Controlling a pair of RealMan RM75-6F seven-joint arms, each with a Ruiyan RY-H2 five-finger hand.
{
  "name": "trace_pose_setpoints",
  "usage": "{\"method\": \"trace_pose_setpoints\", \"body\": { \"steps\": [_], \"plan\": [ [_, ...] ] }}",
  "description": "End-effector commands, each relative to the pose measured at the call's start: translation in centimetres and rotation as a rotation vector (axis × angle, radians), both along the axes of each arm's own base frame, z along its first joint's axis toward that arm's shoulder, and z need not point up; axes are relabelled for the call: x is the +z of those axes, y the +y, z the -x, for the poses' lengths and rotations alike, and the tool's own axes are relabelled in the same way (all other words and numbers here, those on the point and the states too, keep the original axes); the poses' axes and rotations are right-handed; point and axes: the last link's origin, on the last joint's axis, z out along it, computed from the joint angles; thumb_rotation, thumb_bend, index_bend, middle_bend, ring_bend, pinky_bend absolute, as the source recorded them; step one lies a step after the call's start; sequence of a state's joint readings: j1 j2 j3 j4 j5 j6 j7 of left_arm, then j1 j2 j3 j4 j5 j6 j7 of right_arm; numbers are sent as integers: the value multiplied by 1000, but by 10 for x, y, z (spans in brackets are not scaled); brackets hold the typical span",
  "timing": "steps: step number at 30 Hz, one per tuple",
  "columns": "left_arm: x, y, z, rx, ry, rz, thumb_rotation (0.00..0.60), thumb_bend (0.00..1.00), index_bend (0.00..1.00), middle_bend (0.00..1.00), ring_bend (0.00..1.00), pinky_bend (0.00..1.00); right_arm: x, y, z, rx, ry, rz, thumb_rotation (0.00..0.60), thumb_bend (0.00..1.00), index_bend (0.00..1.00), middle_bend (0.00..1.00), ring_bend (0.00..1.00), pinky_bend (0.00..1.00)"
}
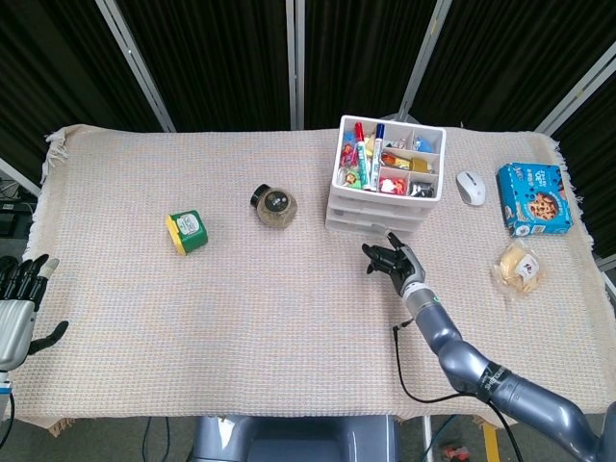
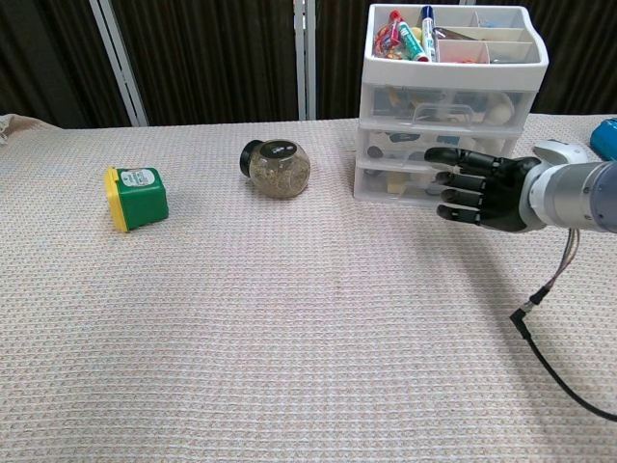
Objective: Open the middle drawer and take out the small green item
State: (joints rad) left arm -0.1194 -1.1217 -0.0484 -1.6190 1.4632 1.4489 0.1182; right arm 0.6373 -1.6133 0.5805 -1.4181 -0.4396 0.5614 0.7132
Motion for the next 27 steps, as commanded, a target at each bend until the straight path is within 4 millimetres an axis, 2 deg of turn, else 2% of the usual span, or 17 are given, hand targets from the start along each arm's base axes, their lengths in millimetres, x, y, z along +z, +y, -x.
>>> {"method": "trace_pose_setpoints", "body": {
  "steps": [1,17,27],
  "plan": [
    [0,0,0,0,0,0,600,277,0,0,0,0,-2,-3,-2,0,-7,2,600,230,209,776,792,663],
    [1,0,1,-2,-8,3,600,277,0,0,0,0,-22,-23,-11,-21,-35,16,600,246,265,776,792,660],
    [1,0,1,-4,-12,5,600,277,0,0,0,0,-28,-25,-19,-14,-62,9,600,262,334,776,792,659]
  ]
}}
